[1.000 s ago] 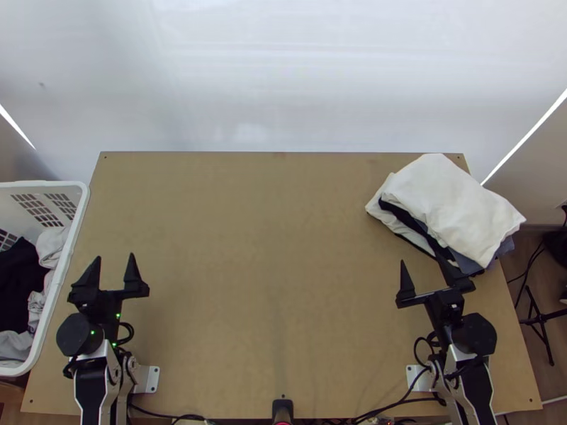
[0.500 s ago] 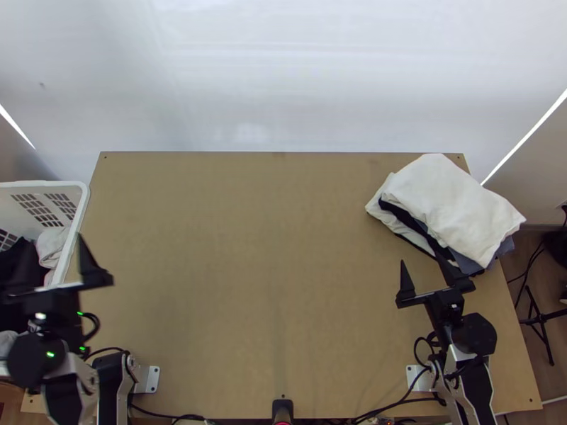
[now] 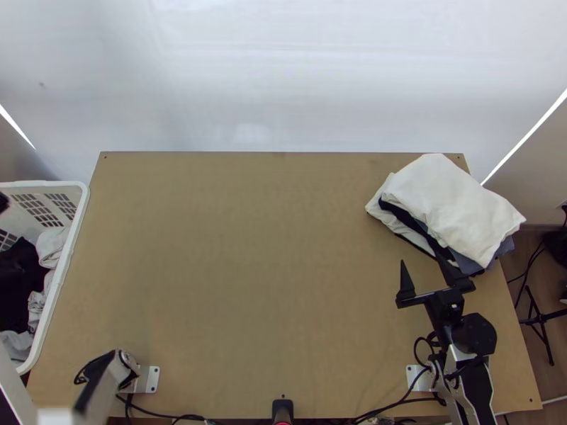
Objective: Fold the t-shirt
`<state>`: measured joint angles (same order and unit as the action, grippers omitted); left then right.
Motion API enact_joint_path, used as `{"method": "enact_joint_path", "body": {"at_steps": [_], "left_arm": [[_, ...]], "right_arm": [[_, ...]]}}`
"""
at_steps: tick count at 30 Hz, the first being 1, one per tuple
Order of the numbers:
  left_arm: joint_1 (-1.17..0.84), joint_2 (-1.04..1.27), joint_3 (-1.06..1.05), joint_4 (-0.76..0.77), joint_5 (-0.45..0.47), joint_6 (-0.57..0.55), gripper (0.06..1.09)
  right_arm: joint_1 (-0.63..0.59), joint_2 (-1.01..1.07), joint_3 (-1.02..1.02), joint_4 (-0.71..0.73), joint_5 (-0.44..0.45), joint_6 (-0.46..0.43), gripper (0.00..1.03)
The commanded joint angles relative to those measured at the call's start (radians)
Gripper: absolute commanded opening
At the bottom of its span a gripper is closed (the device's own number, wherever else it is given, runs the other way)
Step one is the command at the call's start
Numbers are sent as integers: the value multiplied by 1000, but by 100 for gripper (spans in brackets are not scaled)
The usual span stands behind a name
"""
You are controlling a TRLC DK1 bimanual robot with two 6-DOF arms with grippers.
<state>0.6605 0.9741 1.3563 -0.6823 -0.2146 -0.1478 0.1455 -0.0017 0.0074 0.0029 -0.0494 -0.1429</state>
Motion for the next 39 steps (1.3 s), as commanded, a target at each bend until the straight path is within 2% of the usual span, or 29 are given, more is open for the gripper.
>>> {"method": "enact_joint_path", "body": {"at_steps": [1, 5, 9, 12, 22, 25, 29, 38, 39], "left_arm": [[252, 382, 254, -283, -29, -45, 104], [327, 552, 270, -243, -31, 82, 104], [387, 710, 259, -23, -28, 264, 104], [422, 871, 316, 32, -3, 363, 104], [487, 1480, 873, 17, 1, 571, 104], [487, 1566, 922, 49, 1, 643, 104], [481, 1617, 925, 59, 1, 682, 104], [473, 1709, 917, 50, 3, 679, 103], [472, 1723, 914, 70, 1, 674, 94]], "right_arm": [[0, 2, 0, 0, 0, 0, 99], [0, 2, 0, 0, 0, 0, 99], [0, 0, 0, 0, 0, 0, 99], [0, 0, 0, 0, 0, 0, 99], [0, 0, 0, 0, 0, 0, 99], [0, 0, 0, 0, 0, 0, 99], [0, 0, 0, 0, 0, 0, 99], [0, 0, 0, 0, 0, 0, 99], [0, 0, 0, 0, 0, 0, 99]]}}
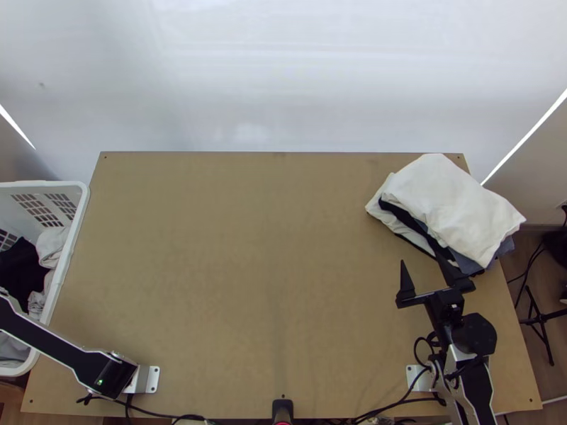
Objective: Fold the t-shirt
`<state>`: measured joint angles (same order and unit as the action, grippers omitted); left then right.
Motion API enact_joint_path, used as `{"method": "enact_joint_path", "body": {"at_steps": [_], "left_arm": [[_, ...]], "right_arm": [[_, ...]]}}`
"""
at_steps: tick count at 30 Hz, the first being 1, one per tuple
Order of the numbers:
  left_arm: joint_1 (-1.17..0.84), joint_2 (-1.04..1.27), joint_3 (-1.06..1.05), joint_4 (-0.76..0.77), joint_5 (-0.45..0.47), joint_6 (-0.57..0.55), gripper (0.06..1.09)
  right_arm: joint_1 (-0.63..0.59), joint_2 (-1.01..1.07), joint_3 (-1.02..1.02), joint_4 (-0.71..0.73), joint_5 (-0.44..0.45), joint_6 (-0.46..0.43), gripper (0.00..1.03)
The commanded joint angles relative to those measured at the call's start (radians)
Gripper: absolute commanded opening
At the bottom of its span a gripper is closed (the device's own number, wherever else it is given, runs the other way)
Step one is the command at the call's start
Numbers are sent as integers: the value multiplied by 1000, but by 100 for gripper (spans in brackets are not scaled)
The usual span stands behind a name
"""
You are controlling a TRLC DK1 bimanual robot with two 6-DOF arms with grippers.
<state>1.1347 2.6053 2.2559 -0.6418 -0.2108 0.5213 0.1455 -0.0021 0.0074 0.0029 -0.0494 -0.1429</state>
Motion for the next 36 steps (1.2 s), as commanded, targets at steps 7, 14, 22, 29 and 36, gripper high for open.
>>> {"method": "enact_joint_path", "body": {"at_steps": [7, 14, 22, 29, 36], "left_arm": [[0, 79, -7, 134, 37, -24, 10], [-49, -462, -56, -99, 455, -402, 9], [-397, -1033, -268, -283, 610, -394, 9], [-1122, -1404, -628, -199, 344, -386, 9], [-1850, -1558, -1263, -82, 103, -458, 9]], "right_arm": [[0, 1, 0, 0, 0, 0, 99], [0, 1, 0, 0, 0, 0, 99], [0, 1, 0, 0, 0, 0, 99], [-1, 1, 0, 0, 0, 0, 99], [0, 1, 0, 0, 0, 0, 99]]}}
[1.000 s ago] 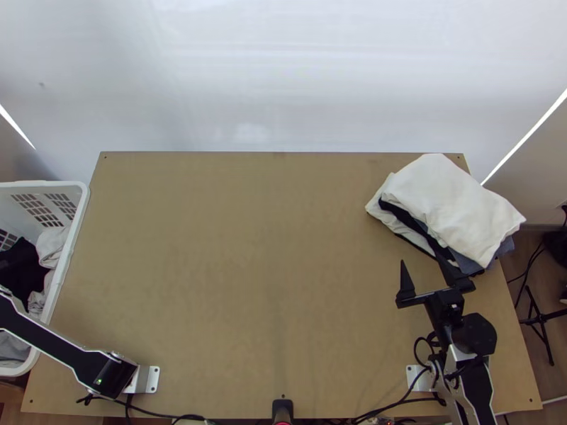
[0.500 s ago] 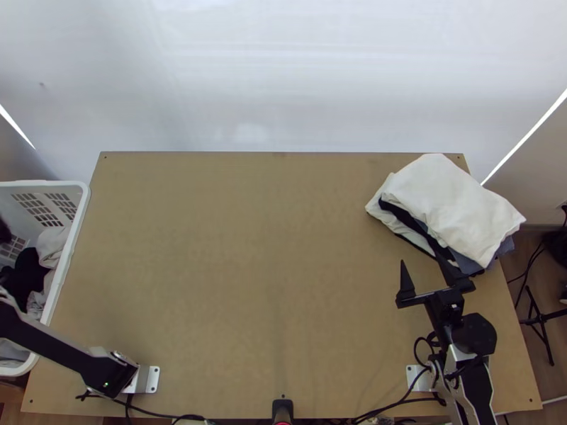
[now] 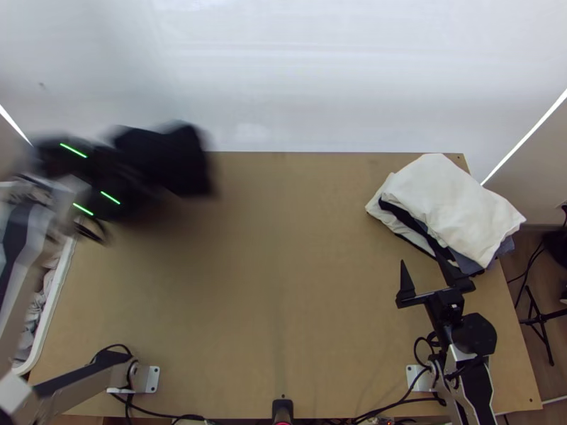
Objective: Fold the t-shirt
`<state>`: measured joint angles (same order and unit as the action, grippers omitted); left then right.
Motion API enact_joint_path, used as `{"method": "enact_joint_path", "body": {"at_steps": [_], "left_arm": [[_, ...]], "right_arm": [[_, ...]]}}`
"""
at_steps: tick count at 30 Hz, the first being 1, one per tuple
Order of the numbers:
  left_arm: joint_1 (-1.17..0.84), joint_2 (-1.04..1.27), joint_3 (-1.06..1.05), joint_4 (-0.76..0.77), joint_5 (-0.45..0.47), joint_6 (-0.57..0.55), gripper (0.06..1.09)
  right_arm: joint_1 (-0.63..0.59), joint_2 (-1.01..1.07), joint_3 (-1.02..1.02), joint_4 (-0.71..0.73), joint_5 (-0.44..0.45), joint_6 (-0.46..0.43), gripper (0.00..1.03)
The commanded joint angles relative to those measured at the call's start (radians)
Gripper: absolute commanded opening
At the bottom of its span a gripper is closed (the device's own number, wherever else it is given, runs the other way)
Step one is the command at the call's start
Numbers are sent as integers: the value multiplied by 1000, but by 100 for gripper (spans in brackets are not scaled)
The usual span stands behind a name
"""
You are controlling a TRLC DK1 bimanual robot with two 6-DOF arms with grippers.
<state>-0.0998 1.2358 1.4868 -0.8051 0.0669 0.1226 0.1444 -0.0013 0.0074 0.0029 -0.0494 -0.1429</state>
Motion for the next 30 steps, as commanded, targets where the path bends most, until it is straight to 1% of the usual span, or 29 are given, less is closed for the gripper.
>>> {"method": "enact_joint_path", "body": {"at_steps": [1, 3, 6, 9, 13, 14, 15, 16, 17, 19, 23, 27, 29, 30], "left_arm": [[-676, -196, -553, 95, -184, -83, 9], [-824, -208, -648, 116, -191, -135, 9], [-956, -219, -738, 162, -194, -179, 9], [-986, -216, -786, 216, -182, -219, 9], [-988, -216, -804, 268, -168, -225, 10], [-988, -219, -801, 285, -168, -238, 21], [-988, -229, -792, 291, -168, -248, 51], [-989, -248, -786, 293, -162, -256, 91], [-988, -268, -781, 313, -157, -258, 104], [-960, -305, -746, 351, -154, -270, 104], [-749, -346, -605, 409, -118, -281, 104], [-480, -423, -608, 633, -118, -255, 104], [-350, -449, -643, 725, -119, -212, 104], [-296, -455, -658, 747, -119, -179, 104]], "right_arm": [[0, 0, 0, 0, 0, 0, 99], [0, 0, 0, 0, 0, 0, 99], [1, 0, 0, 0, 0, 0, 99], [0, 0, 0, 0, 0, 0, 99], [1, 1, 0, 0, 0, 0, 99], [1, 0, 0, 0, 0, 0, 99], [0, 0, 0, 0, 0, 0, 99], [0, 0, 0, 0, 0, 0, 99], [1, 0, 0, 0, 0, 0, 99], [0, 0, 0, 0, 0, 0, 99], [0, 0, 0, 0, 0, 0, 99], [0, 0, 0, 0, 0, 0, 99], [0, 0, 0, 0, 0, 0, 99], [0, 0, 0, 0, 0, 0, 99]]}}
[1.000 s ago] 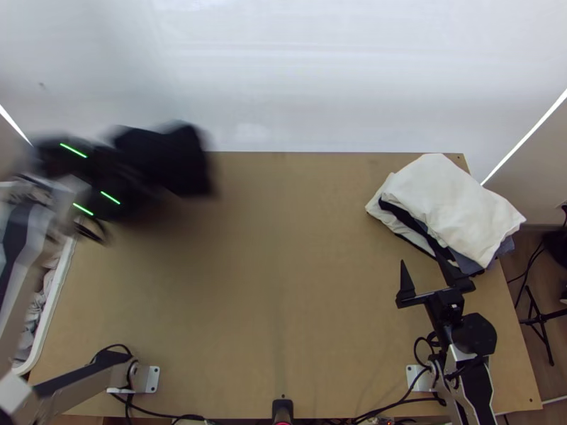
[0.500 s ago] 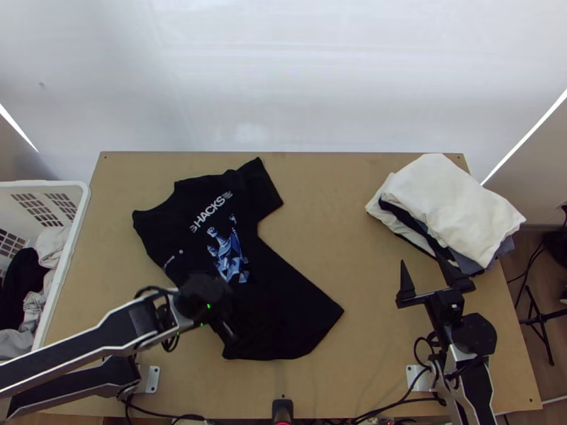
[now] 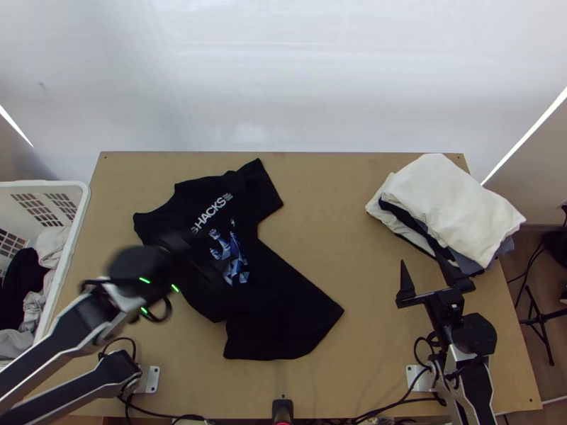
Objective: Fold the t-shirt
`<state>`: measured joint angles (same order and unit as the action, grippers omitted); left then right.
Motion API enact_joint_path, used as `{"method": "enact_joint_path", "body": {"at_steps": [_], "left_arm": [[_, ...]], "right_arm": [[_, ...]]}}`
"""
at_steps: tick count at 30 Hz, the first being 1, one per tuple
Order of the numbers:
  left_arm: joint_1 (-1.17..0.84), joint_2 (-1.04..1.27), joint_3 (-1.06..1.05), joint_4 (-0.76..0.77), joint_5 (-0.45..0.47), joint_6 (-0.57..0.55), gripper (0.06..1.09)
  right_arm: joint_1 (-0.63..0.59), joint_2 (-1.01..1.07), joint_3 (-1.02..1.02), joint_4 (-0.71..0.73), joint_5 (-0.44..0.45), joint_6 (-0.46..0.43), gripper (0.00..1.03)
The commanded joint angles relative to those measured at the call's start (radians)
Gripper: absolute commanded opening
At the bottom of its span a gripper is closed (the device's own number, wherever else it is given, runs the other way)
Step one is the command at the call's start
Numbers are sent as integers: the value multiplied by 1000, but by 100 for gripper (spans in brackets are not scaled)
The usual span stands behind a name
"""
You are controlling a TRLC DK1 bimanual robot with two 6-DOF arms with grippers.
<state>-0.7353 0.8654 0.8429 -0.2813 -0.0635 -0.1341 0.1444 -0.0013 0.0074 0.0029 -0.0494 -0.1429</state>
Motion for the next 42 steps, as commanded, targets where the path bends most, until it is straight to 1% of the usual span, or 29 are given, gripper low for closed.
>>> {"method": "enact_joint_path", "body": {"at_steps": [1, 3, 7, 8, 13, 16, 20, 23, 26, 28, 29, 31, 32, 34, 35, 36, 38, 40, 42], "left_arm": [[386, -91, -31, 234, 11, 111, 104], [479, -95, -59, 231, 5, 166, 104], [626, -108, -77, 165, 2, 189, 104], [659, -111, -80, 137, 2, 186, 104], [757, -158, -133, 105, -4, 171, 104], [769, -172, -128, 30, -10, 133, 104], [794, -178, -117, -44, -45, 106, 104], [841, -141, -80, -137, -48, 77, 104], [858, -71, -5, -279, -47, 48, 104], [860, -22, 31, -358, -47, 48, 104], [866, -6, 47, -387, -45, 48, 104], [867, 7, 70, -438, -30, 51, 104], [866, 14, 82, -460, -15, 51, 104], [856, 30, 119, -541, 42, 50, 104], [849, 38, 134, -573, 70, 47, 104], [837, 41, 142, -598, 80, 45, 104], [807, 40, 147, -607, 82, 42, 104], [780, 41, 151, -628, 82, 33, 104], [757, 38, 147, -642, 82, 33, 104]], "right_arm": [[0, 0, 0, 0, 0, 0, 99], [0, 0, 0, 0, 0, 0, 99], [1, 0, 0, 0, 0, 0, 99], [0, 0, 0, 0, 0, 0, 99], [0, 0, 0, 0, 0, 0, 99], [0, 0, 0, 0, 0, 0, 99], [1, 0, 0, 0, 0, 0, 99], [0, 0, 0, 0, 0, 0, 99], [0, 0, 0, 0, 0, 0, 99], [0, 0, 0, 0, 0, 0, 99], [1, 0, 0, 0, 0, 6, 99], [9, 0, 0, 0, 0, 78, 99], [17, 0, 0, 0, 0, 89, 99], [26, 0, 0, 0, 0, 105, 99], [37, 0, 0, 0, 0, 146, 99], [46, 0, 0, 0, 0, 169, 99], [72, 0, 0, -3, -3, 178, 99], [146, 0, 0, -1, 0, 180, 99], [192, 0, 0, -1, 2, 178, 99]]}}
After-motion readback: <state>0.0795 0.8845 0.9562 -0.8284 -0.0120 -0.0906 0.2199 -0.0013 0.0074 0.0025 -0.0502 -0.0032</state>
